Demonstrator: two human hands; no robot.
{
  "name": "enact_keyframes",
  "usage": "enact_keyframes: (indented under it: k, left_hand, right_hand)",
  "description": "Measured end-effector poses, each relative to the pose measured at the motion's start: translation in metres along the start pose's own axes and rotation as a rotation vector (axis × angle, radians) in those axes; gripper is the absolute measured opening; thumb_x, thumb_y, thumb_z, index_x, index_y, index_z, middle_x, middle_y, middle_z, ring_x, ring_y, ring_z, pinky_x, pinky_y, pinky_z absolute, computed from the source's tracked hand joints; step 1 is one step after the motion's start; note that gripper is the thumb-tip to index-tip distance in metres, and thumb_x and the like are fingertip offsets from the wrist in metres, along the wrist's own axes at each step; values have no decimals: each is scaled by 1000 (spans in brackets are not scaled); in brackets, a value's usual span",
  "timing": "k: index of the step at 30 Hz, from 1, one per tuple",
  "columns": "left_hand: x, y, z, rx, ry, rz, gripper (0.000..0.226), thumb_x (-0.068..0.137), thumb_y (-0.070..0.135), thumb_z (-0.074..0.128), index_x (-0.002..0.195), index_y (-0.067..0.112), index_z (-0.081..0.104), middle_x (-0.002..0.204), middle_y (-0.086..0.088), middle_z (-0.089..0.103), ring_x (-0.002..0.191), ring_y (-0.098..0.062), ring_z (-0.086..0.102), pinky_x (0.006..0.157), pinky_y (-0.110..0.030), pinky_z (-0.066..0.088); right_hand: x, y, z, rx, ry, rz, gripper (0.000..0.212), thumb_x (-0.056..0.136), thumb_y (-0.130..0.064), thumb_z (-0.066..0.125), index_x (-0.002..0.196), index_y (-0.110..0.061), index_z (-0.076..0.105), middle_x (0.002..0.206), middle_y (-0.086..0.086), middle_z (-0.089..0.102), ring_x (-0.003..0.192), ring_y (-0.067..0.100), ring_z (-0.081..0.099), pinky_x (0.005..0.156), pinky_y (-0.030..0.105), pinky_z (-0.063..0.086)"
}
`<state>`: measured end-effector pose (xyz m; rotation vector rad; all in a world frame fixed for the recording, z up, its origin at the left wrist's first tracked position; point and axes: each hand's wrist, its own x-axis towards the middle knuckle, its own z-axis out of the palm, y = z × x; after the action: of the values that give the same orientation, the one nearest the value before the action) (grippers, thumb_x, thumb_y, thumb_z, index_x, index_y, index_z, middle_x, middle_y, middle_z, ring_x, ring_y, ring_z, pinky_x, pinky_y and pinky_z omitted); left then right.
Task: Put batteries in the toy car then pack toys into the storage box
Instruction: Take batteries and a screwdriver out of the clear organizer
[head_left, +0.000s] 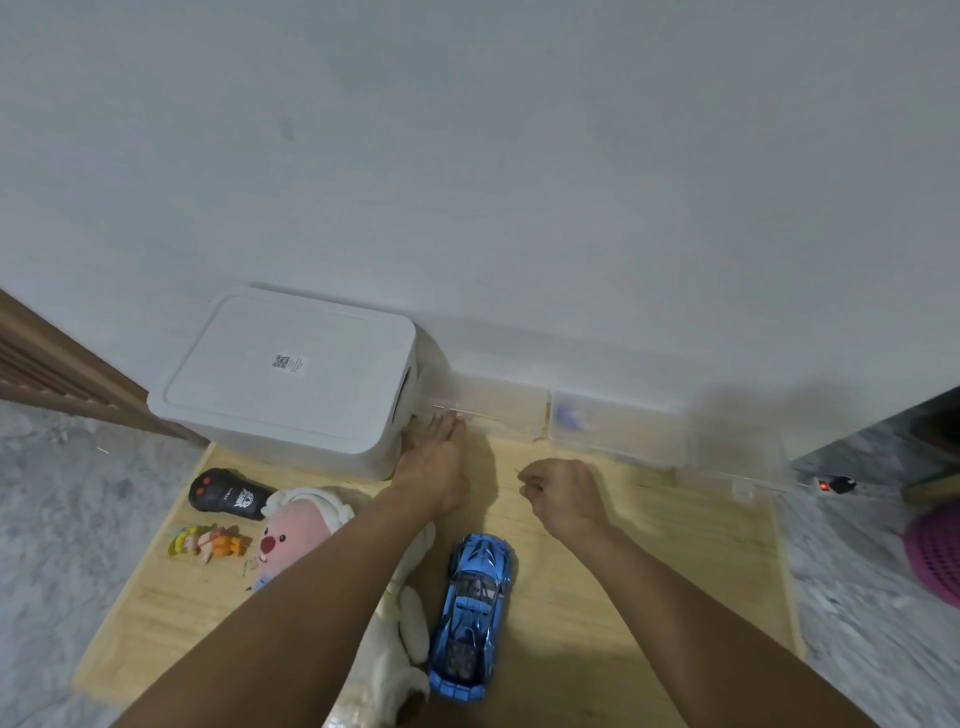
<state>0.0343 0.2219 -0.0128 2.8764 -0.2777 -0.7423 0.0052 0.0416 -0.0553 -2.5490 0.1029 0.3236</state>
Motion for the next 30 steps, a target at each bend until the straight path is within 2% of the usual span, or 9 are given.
enact_keyframes:
  k: [2,4,9,12,15,18,20,26,30]
  left_hand:
    - [-1,0,1,-60,26,7,78,90,8,49,155,15,5,163,3,-6,140,-26,33,108,-43,39]
    - [-2,0,2,-71,42,6,73,90,10,49,154,16,14,163,4,2,126,-28,49,100,-41,47]
    - [-8,15,4,-76,108,49,51,88,12,49,138,13,46,142,-3,49,122,-26,51,99,-37,47]
    - [-12,31,4,-89,131,108,46,87,11,51,133,11,52,133,-4,55,119,-25,53,96,-36,47]
    - [-10,48,7,-127,160,170,48,86,9,51,133,9,52,136,-6,54,125,-26,48,100,-36,44]
    - [-6,66,11,-119,158,220,47,85,8,51,132,8,53,135,-7,54,125,-26,46,100,-36,42]
    - [-3,78,13,-97,163,256,44,84,7,51,127,6,55,131,-8,56,122,-27,47,98,-35,42]
    - [5,103,21,15,165,334,32,78,5,50,109,7,58,116,-8,60,112,-26,51,96,-31,38]
    - [8,111,29,70,133,315,56,82,6,50,138,6,42,150,-9,38,141,-25,30,116,-41,23]
  right_hand:
    - [-8,6,5,-3,-25,50,24,87,-12,67,110,-14,73,109,4,73,101,19,67,91,30,52]
    - [-14,11,9,-30,-39,72,25,86,-13,69,111,-14,73,108,5,73,101,19,66,90,30,52]
    - [-21,13,13,-77,-44,94,23,88,-21,67,110,-17,73,108,5,73,103,22,65,86,32,53]
    - [-23,16,9,-2,43,165,26,88,-23,66,112,-17,72,108,3,73,103,21,65,85,30,53]
    - [-21,24,-4,352,193,400,23,84,-19,68,105,-11,73,101,5,73,96,22,68,84,32,54]
    - [-17,31,-29,1109,257,762,19,89,-5,60,106,-4,65,80,8,64,68,21,62,56,30,56]
    - [-16,37,-45,1420,279,829,19,94,-3,52,112,-2,59,81,9,61,68,20,62,48,26,54]
    - [-16,52,-69,1619,193,773,29,92,0,54,121,6,55,95,13,64,79,22,66,65,32,55]
    - [-12,52,-83,1617,215,738,20,94,1,50,111,1,59,97,12,66,82,22,66,68,32,55]
